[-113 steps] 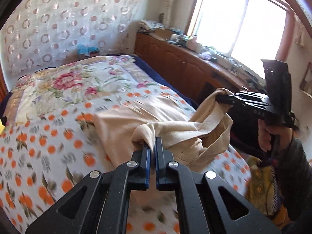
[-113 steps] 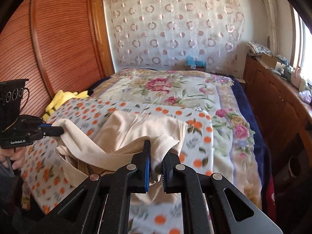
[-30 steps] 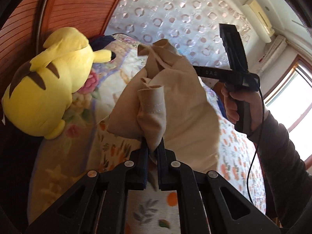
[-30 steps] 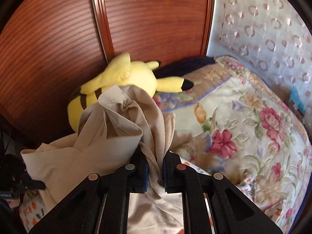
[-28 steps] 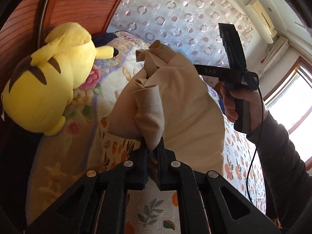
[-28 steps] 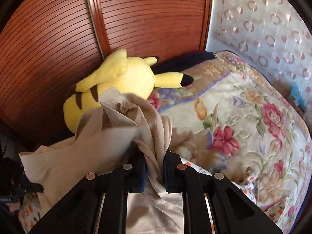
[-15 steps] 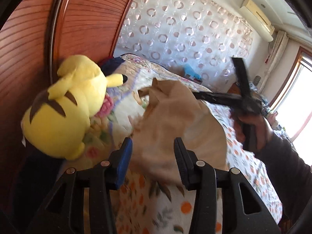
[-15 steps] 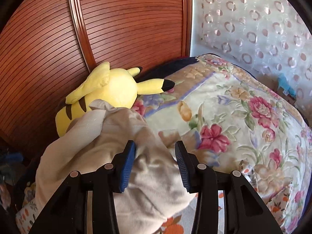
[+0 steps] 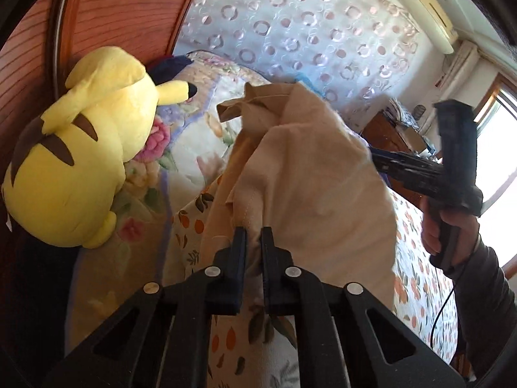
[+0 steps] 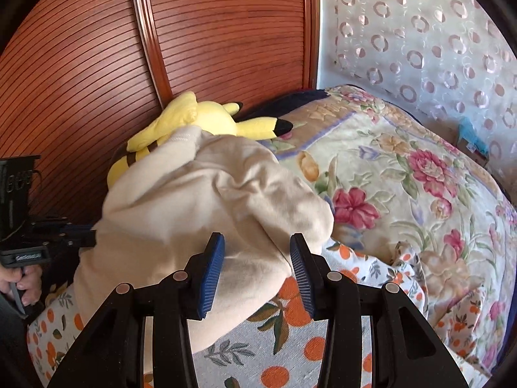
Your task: Fold small clothes
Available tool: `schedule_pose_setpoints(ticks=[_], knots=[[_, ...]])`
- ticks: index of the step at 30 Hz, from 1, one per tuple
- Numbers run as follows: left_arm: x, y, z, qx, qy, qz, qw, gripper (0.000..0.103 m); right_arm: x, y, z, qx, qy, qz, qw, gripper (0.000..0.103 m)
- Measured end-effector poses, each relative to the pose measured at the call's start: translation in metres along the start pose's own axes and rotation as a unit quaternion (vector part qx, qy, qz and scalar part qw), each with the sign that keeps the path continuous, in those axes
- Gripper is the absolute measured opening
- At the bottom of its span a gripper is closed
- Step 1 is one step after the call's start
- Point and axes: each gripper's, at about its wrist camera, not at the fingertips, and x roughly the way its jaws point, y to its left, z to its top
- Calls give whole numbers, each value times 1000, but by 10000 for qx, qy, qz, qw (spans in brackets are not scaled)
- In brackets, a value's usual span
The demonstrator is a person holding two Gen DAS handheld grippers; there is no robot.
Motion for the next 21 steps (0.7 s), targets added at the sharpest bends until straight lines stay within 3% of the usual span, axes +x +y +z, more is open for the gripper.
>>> schedule_pose_setpoints(ticks=[5, 11, 16, 21], knots=[[-33, -1, -18, -100, -260, 319, 9991, 9, -4, -2, -4, 167, -4, -98, 9998, 44], [-43, -5, -25, -149, -269, 688, 9972, 11, -39, 7, -17, 226, -221, -158, 9994, 44], [-65, -36, -27, 424, -590, 890, 9934, 43, -95, 20, -48, 280, -596, -220, 9976, 44], [-88, -78, -30, 1018, -872, 995, 9860, 46, -152, 31, -94, 509, -936, -404, 9935, 44]])
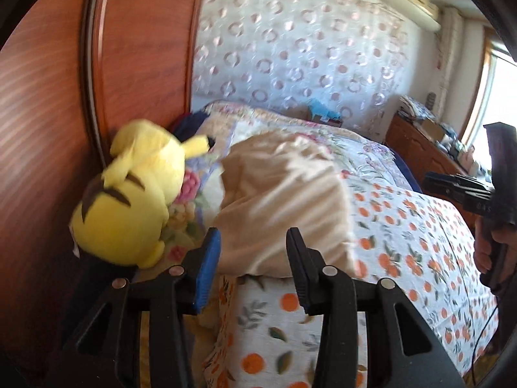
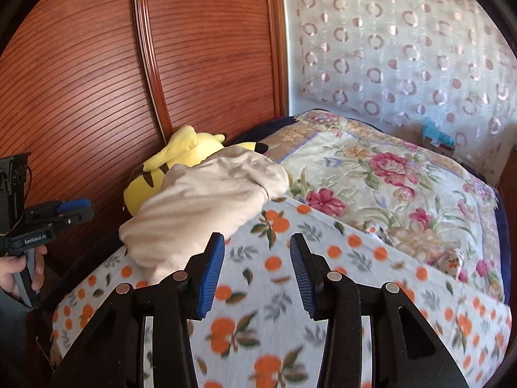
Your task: Fold small clothes
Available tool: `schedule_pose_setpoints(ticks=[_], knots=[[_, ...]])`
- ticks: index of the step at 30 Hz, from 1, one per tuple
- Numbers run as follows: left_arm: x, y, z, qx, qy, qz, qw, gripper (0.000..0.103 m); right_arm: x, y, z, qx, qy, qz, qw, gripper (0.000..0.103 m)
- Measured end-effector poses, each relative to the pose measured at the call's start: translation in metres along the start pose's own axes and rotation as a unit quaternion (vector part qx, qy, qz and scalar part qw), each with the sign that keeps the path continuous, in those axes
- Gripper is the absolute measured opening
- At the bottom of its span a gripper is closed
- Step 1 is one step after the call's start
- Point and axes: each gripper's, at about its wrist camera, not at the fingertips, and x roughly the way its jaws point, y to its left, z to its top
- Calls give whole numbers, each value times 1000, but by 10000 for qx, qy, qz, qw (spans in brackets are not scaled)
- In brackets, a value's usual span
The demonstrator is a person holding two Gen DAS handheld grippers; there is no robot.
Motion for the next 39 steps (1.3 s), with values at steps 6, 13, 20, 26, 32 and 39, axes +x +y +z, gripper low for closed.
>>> schedule_pose_setpoints(ticks=[6, 13, 20, 26, 32, 39], knots=[[-29, -55, 0, 534, -350, -181, 9978, 75, -67, 3, -44, 245, -314, -283, 9988, 45], [-54, -121, -8, 973, -427, -548, 9928, 76, -145, 15, -94, 475, -742, -560, 9945, 66], [-84, -175, -19, 1274, -642, -778, 9867, 76, -210, 33, -139, 789, -1156, -1135, 9836, 73], [-102, -209, -28, 1296, -718, -852, 9853, 76, -263, 48, -168, 1098, -1456, -1595, 9702, 73], [-109, -222, -31, 1176, -690, -856, 9869, 76, -283, 58, -183, 1295, -1513, -1895, 9615, 73], [-112, -231, -35, 1227, -788, -780, 9862, 76, -277, 83, -180, 1259, -1573, -2164, 9553, 73]])
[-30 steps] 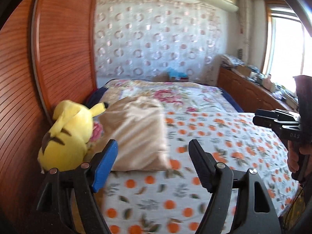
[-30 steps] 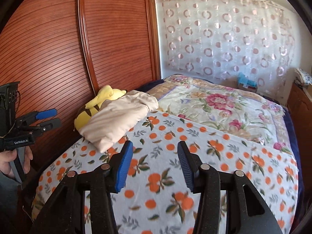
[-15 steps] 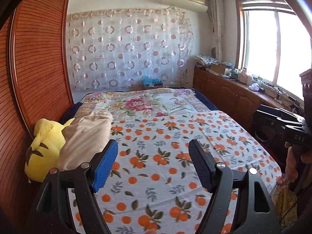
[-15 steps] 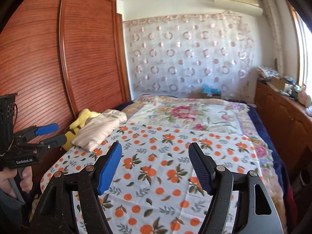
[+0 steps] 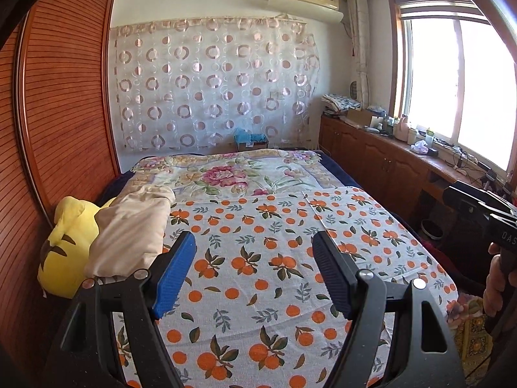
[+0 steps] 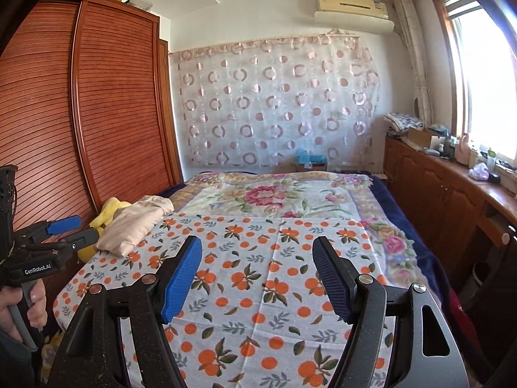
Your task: Fold small clothes
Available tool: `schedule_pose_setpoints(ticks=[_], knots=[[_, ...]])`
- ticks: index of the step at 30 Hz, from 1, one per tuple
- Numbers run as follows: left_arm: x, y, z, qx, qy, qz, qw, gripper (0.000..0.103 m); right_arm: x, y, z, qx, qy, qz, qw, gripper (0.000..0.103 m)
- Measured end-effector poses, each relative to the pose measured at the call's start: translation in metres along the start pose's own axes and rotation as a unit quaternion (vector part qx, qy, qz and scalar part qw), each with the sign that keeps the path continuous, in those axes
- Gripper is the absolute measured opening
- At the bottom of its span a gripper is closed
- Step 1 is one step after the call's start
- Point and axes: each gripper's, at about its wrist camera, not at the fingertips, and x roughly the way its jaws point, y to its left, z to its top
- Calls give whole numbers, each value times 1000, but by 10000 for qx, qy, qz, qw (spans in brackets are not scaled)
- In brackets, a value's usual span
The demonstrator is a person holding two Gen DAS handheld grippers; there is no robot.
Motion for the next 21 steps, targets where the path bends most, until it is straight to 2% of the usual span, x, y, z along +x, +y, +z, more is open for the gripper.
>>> schedule_pose_setpoints(ticks=[10, 21], knots=[[-10, -6, 2, 81, -120, 15, 9999, 76, -3, 16, -5, -46, -10, -18, 10000, 73], [-12, -8, 1, 77, -146, 20, 9999, 76, 1, -10, -4, -21, 29, 6, 10000, 73]])
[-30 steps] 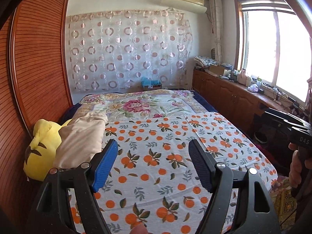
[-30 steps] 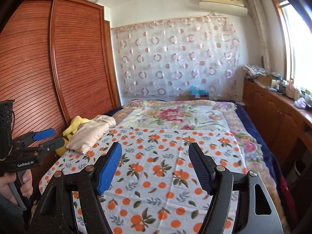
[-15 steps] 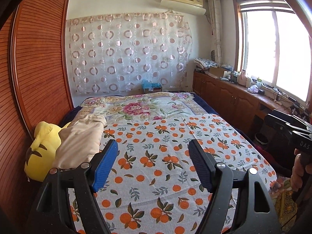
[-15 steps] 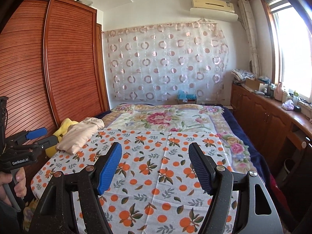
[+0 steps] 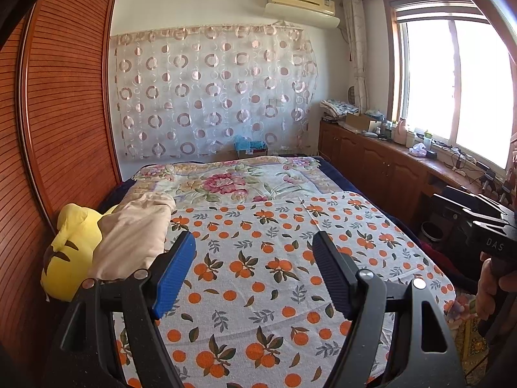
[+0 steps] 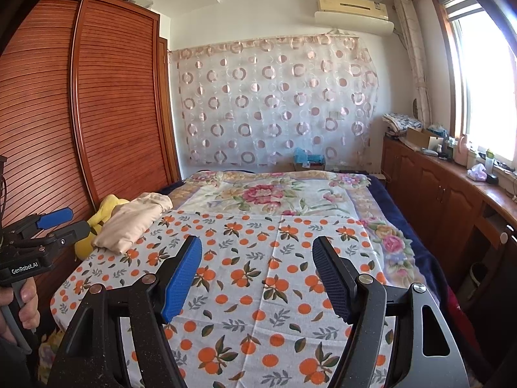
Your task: Fold small clothes
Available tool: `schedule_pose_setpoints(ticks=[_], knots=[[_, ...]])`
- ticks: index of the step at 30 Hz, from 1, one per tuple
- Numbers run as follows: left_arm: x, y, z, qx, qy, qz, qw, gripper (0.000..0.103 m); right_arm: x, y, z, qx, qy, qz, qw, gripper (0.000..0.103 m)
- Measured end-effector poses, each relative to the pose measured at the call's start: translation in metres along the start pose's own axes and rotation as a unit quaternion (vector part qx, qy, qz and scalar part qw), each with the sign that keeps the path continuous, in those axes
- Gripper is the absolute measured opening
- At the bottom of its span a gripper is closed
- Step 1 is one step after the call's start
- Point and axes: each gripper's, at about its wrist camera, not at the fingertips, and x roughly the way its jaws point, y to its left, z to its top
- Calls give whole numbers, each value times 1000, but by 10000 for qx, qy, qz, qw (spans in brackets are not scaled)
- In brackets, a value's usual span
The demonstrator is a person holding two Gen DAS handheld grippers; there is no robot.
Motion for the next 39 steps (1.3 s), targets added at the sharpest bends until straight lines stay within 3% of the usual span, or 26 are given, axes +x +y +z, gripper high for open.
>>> schedule_pose_setpoints(ticks=[39], knots=[[-7, -3, 0, -4, -74, 31, 10000, 76, 0, -2, -5, -24, -87, 45, 9999, 73]])
